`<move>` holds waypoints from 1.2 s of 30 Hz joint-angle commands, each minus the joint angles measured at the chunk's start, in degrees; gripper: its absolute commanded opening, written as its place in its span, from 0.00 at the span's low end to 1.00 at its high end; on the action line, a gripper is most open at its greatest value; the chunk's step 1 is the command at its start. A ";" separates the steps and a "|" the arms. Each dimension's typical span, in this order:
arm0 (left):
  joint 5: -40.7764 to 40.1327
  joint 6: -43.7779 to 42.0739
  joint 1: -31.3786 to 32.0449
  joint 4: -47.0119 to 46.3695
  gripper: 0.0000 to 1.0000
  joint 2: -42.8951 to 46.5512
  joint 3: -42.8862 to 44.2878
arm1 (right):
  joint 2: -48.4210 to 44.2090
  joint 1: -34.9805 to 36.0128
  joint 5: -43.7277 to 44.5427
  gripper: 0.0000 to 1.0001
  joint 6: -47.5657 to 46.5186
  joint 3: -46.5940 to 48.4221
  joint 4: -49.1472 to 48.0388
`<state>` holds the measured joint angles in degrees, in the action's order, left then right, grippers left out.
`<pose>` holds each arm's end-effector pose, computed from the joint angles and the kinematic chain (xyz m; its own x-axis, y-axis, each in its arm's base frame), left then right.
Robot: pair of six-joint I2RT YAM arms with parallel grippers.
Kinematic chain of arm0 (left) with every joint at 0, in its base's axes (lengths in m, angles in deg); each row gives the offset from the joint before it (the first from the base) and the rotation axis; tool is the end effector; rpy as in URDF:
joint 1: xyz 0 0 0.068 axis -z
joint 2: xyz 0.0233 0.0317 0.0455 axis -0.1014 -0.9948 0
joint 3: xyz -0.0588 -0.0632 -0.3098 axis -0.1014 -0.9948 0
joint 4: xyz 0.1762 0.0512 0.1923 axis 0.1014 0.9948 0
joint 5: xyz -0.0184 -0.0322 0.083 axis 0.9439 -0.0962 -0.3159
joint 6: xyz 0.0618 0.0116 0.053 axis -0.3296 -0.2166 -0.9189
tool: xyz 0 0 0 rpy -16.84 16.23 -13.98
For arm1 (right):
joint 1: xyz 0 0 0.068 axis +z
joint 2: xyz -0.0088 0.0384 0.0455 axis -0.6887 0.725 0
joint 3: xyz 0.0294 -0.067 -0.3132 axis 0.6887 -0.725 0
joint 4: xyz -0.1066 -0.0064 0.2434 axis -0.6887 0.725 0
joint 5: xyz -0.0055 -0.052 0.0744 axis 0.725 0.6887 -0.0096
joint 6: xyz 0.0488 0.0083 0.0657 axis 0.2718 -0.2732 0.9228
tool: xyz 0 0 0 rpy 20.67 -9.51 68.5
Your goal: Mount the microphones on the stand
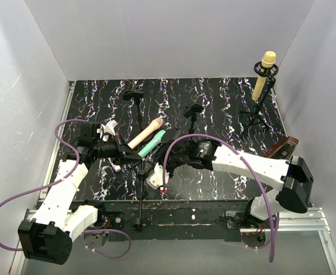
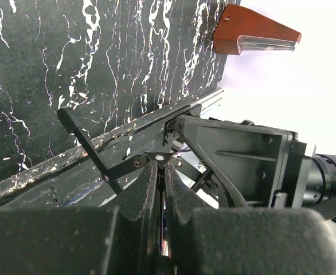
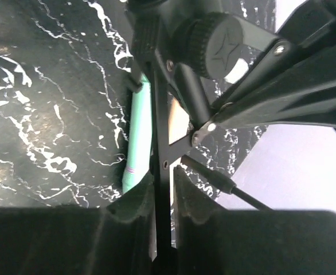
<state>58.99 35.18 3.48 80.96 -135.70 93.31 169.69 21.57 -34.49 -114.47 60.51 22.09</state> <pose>0.1631 -0.0777 0.3008 -0.9371 -0.3413 -0.0728 -0.1353 0.5476 -0.8257 0.1352 0.3260 0.3272 0.9398 -0.2981 -0.1671 -0.3195 -0.5931 -0.7390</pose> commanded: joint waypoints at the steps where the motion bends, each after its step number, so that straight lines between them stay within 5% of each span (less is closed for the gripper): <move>1: 5.61 3.05 0.28 -3.49 0.00 0.58 0.42 | -2.84 0.03 2.96 0.10 -1.20 -2.14 -6.23; 4: 5.26 3.84 0.28 -3.84 0.00 0.31 0.33 | -3.63 0.11 2.78 0.01 -0.24 -2.58 -6.68; 10: -0.97 4.02 0.19 -2.35 0.98 1.45 4.80 | -5.38 -0.50 -2.22 0.01 5.03 -0.30 2.80; 23: -21.53 -6.08 0.19 4.24 0.98 6.98 18.96 | -10.22 -3.31 -13.90 0.01 21.63 1.28 16.34; 36: -31.47 -11.10 0.19 -4.27 0.98 15.07 19.49 | -17.42 -16.14 -27.00 0.01 39.04 -0.56 20.48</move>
<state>32.28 26.76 3.70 80.02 -120.75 110.97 156.69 8.76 -53.12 -83.02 58.57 43.66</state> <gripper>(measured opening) 0.981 0.130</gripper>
